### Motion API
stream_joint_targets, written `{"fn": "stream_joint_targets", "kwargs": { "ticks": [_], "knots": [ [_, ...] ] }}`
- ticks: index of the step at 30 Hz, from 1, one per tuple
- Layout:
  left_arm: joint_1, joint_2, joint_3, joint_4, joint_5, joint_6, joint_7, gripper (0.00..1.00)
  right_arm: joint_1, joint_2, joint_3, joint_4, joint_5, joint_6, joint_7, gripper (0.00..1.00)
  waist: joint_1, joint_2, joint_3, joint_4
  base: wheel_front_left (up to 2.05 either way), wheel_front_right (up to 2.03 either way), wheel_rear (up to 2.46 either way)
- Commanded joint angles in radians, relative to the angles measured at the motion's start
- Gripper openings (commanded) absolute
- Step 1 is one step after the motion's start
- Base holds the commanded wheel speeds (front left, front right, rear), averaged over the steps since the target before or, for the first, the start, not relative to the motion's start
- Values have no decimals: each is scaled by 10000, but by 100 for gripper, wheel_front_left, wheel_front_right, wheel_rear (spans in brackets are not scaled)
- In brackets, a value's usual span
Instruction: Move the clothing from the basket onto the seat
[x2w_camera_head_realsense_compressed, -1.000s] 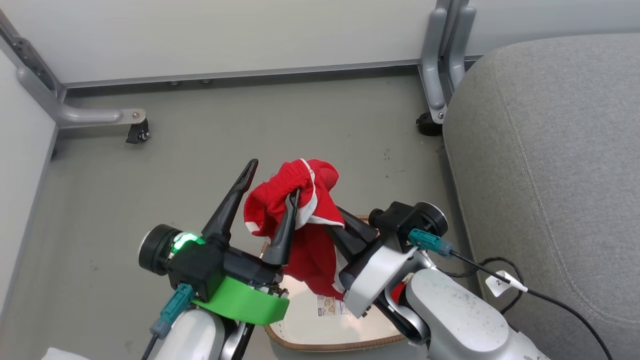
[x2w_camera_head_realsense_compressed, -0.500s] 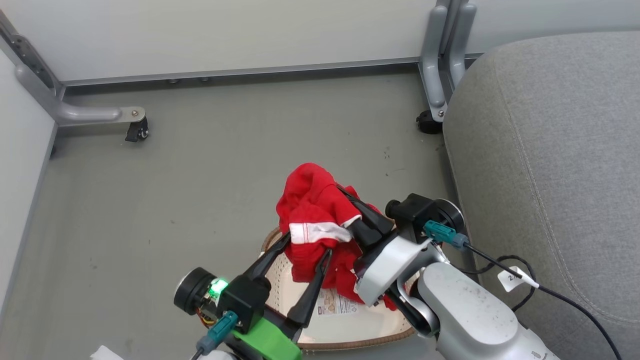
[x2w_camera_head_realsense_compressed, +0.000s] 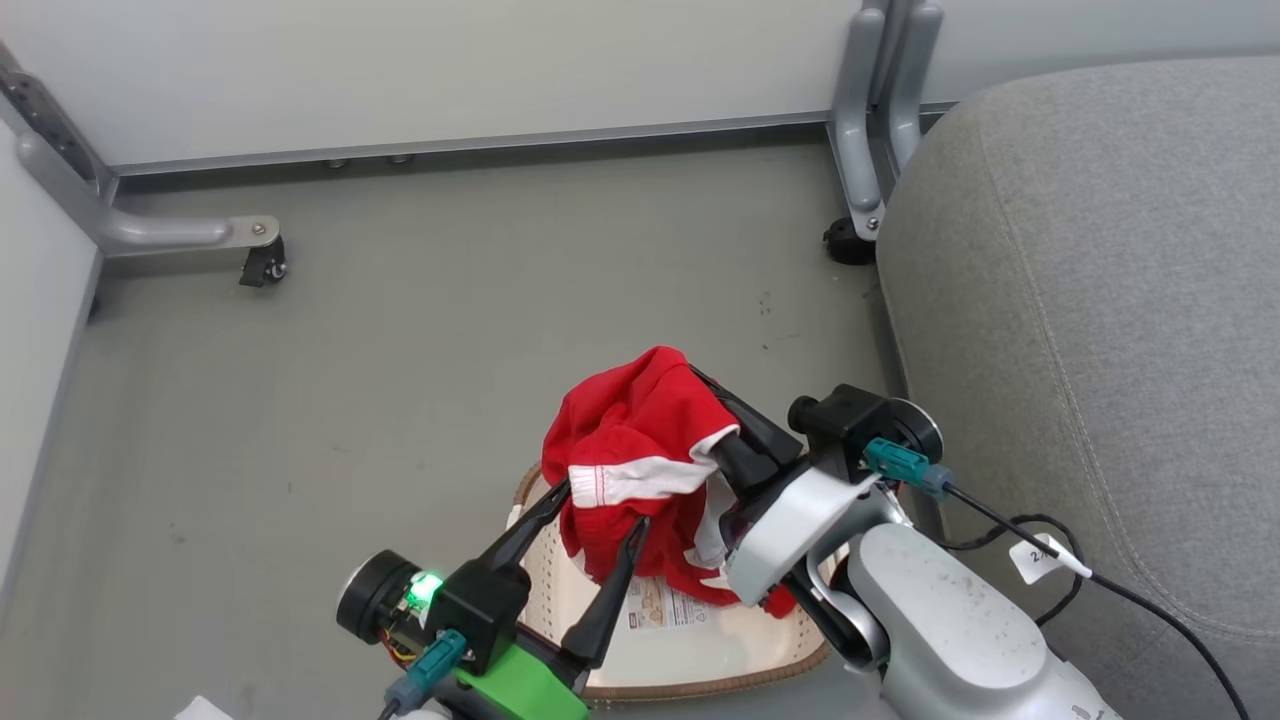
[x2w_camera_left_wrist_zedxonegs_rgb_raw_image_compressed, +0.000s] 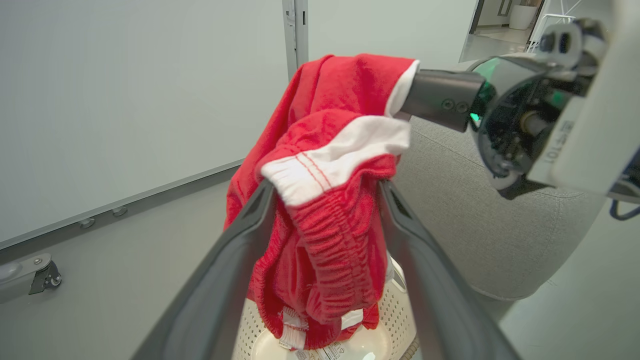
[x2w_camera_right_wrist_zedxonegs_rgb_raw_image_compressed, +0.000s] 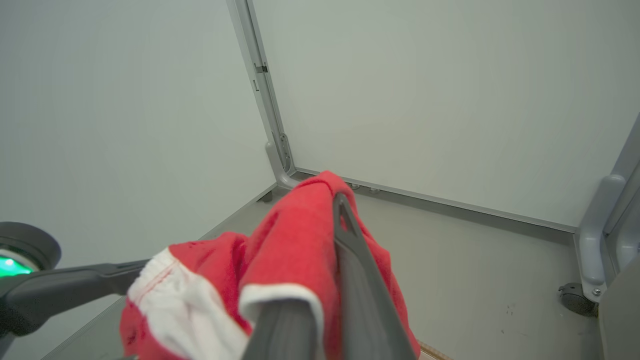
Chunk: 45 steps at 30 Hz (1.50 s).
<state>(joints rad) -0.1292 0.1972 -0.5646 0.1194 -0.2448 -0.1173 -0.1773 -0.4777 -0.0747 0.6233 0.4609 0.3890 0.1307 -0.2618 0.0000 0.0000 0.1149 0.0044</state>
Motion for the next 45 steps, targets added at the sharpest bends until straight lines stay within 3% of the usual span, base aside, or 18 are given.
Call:
{"fn": "stream_joint_targets", "kwargs": {
  "ticks": [1, 18, 29, 36, 45],
  "knots": [
    [48, 46, 14, -29, -31, 39, -28, 100, 51, 4, -76, -71, -65, 1, -42, 0, 0, 0, 73, -218, 0, 0, 0],
    [-362, 445, -203, -385, 16, 102, 288, 100, 166, 130, -942, -367, -207, 1, -39, 0, 0, 0, 565, -3039, 0, 0, 0],
    [-700, 674, -526, -642, 95, 68, 745, 100, 417, 177, -2039, -777, -365, 1, -40, 0, 0, 0, 1163, -4626, 0, 0, 0],
    [-1102, 697, -621, -841, 231, 81, 907, 100, -1, 98, -3269, -964, -484, 1, -40, 0, 0, 0, 1829, -4733, 0, 0, 0],
    [-2309, 707, -585, -1246, 629, 103, 864, 100, -2012, -813, -5657, -663, -494, -1, -40, 0, 0, 0, 3514, -3782, 0, 0, 0]
  ]
}}
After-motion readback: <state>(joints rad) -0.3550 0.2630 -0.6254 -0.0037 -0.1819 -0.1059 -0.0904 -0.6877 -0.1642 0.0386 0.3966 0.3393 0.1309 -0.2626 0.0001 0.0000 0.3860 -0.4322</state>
